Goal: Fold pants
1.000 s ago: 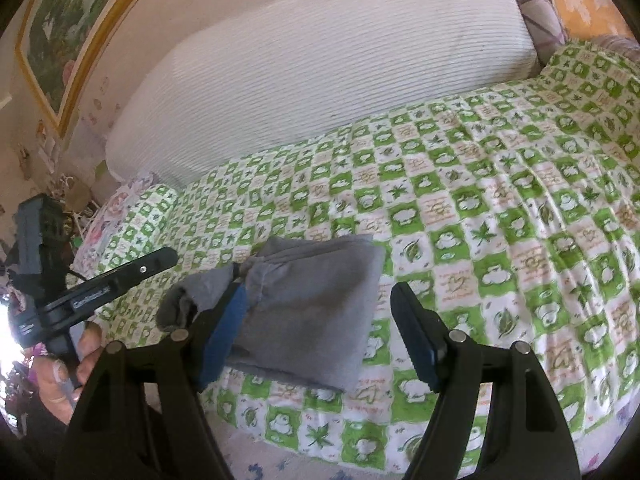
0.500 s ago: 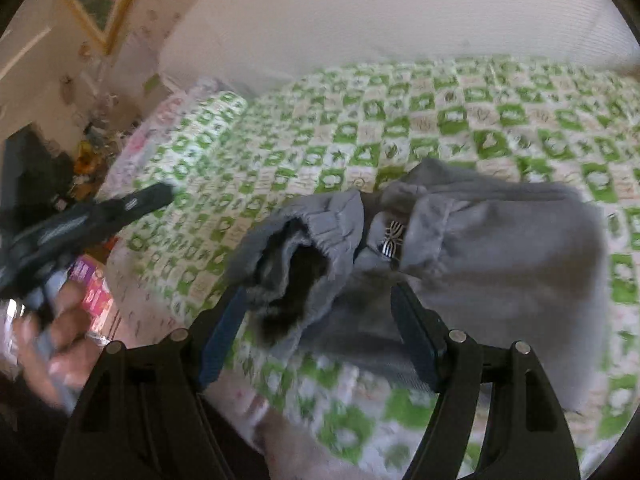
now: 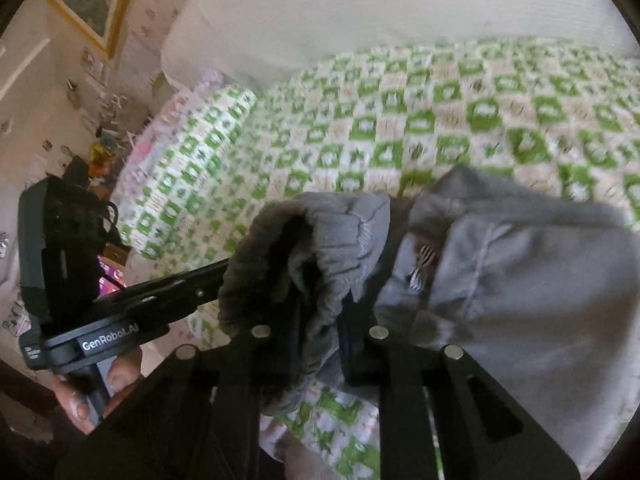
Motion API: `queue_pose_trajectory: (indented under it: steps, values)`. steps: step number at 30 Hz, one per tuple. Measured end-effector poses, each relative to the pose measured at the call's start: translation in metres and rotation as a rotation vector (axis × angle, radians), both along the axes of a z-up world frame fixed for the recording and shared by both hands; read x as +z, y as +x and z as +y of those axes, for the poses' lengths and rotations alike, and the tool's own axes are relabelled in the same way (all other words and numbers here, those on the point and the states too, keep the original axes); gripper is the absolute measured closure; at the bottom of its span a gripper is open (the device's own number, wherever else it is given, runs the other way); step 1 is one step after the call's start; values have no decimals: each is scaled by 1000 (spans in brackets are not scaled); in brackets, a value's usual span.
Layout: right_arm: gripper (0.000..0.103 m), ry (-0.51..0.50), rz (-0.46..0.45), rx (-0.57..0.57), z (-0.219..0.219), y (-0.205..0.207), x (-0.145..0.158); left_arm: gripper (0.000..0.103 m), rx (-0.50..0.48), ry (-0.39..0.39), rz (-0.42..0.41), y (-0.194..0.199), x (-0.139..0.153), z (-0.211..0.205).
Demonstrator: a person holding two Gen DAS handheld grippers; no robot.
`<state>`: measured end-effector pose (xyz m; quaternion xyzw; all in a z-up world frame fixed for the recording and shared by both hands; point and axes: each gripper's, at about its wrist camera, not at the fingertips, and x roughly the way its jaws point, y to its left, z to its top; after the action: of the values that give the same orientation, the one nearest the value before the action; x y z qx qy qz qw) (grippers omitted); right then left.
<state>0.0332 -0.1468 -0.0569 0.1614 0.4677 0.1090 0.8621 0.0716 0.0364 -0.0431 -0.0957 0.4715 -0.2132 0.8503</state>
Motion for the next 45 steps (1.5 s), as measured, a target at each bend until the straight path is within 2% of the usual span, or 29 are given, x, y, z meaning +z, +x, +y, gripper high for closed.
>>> queue_pose_trajectory:
  steps: [3,7,12,14,15,18,20,23,24,27,28,29,30,31,33,34,35,37,39,41,45]
  values:
    - [87,19,-26,-39,-26,-10,21,94,-50,-10,-49,-5,19,-20]
    - [87,25,-17,-104,-70,-20,31,94,-117,-9,-67,-5,22,-49]
    - [87,44,48,-159,-112,-24,13,94,-165,-18,-25,-1,2,-81]
    - [86,-12,85,-164,-116,-25,0,94,-197,-18,5,-2,-10,-93]
    - [85,-31,96,-181,-120,-28,-7,94,-208,-9,14,-3,-16,-98]
    - [80,-1,143,-252,-137,-35,-25,94,-242,26,44,-10,-37,-112]
    - [78,33,128,-290,-146,-41,-22,94,-236,28,61,-11,-47,-112]
    - [78,-72,43,-336,-144,-53,5,94,-226,8,62,-11,-42,-107]
    - [78,-71,8,-330,-142,-56,15,94,-218,3,53,-11,-37,-104]
    - [78,40,-6,-249,-126,-53,27,94,-181,27,11,-14,-21,-88]
    - [75,42,7,-236,-120,-53,27,94,-174,35,5,-15,-18,-84]
    - [60,30,12,-235,-115,-53,25,94,-167,33,-2,-15,-15,-79]
    - [50,18,17,-236,-112,-54,22,94,-161,25,-7,-15,-13,-75]
    - [34,-3,22,-246,-111,-53,17,94,-159,21,-8,-14,-13,-72]
    - [31,-8,38,-243,-108,-50,6,94,-163,26,4,-12,-18,-74]
    - [49,34,45,-199,-105,-45,2,94,-169,36,20,-11,-22,-77]
    - [71,8,48,-194,-102,-43,3,94,-171,47,31,-10,-27,-80]
    - [95,-26,14,-188,-102,-36,16,94,-177,47,41,-9,-29,-86]
    - [97,-20,-42,-197,-111,-34,38,93,-191,31,36,-10,-27,-93]
    - [97,-38,-41,-190,-117,-35,47,93,-205,13,26,-13,-26,-101]
    - [97,-98,65,-241,-130,-52,12,92,-239,25,80,-17,-49,-116]
